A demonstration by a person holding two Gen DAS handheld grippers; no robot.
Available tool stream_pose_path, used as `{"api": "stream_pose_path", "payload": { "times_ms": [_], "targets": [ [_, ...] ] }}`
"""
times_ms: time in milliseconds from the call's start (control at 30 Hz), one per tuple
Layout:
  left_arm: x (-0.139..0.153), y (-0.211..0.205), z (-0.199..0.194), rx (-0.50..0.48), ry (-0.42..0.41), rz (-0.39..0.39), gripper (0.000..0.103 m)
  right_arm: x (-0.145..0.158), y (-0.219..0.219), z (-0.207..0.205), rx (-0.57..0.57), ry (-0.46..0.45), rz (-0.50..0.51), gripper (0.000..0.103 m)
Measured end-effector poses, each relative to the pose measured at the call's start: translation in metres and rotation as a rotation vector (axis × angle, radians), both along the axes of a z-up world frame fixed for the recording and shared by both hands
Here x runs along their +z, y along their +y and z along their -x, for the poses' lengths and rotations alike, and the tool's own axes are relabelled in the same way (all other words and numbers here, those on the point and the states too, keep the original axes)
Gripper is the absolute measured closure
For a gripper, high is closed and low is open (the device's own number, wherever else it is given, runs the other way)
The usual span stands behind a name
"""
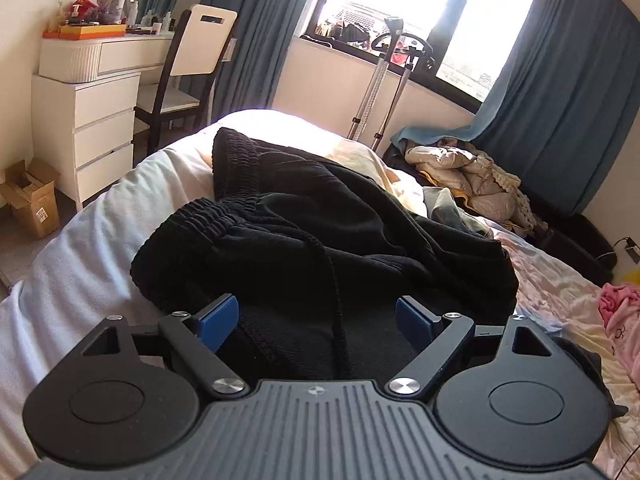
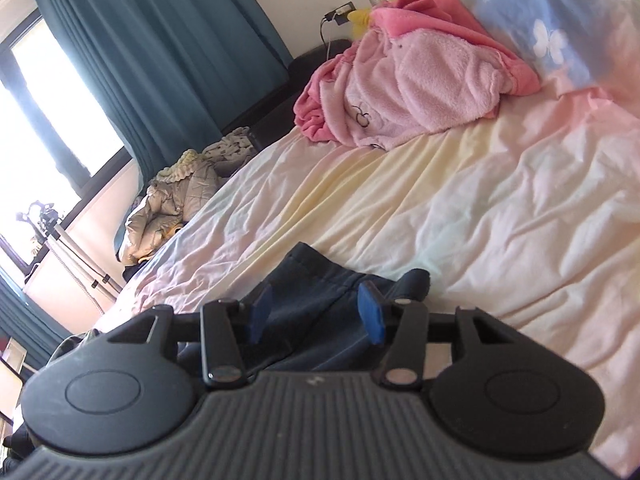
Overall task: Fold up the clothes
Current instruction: 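Lower the sweatpants onto the bed and open both tools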
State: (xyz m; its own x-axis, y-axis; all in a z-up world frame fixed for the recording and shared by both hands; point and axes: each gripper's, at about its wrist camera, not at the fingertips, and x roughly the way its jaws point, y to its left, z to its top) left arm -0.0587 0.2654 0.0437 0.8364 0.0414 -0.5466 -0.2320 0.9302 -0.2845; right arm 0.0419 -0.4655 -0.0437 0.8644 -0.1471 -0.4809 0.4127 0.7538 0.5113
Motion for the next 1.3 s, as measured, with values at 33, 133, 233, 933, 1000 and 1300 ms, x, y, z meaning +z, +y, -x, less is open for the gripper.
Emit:
{"api": "stream_pose_path", "payload": {
  "times_ms": [33,133,233,933,1000,1300],
  "targets": [
    [0.003,-0.01,-0.003,-0.026,-0.01,-0.011,0.014,0.003,0.009,0.004,0.023,-0.009,0.014,0.053],
    [0.01,-0.034,-0.011,-0.084,-0.053,0.009,0.013,0.013,0.036,0.014,0.091,-0.036,0.064,0.053],
    [0.014,-0.06,-0.02,-0.131,-0.074,-0.015,0.012,0.02,0.06,0.017,0.163,-0.066,0.098,0.053],
    [-0.018,-0.217,-0.087,-0.365,-0.138,-0.174,0.01,0.038,0.185,0.008,0.5,-0.222,0.316,0.052],
    [-0.022,-0.228,-0.093,-0.392,-0.143,-0.188,0.009,0.038,0.187,0.006,0.505,-0.24,0.318,0.052],
    [-0.047,-0.247,-0.112,-0.427,-0.148,-0.196,0.009,0.027,0.202,-0.005,0.528,-0.281,0.356,0.052]
  ]
}}
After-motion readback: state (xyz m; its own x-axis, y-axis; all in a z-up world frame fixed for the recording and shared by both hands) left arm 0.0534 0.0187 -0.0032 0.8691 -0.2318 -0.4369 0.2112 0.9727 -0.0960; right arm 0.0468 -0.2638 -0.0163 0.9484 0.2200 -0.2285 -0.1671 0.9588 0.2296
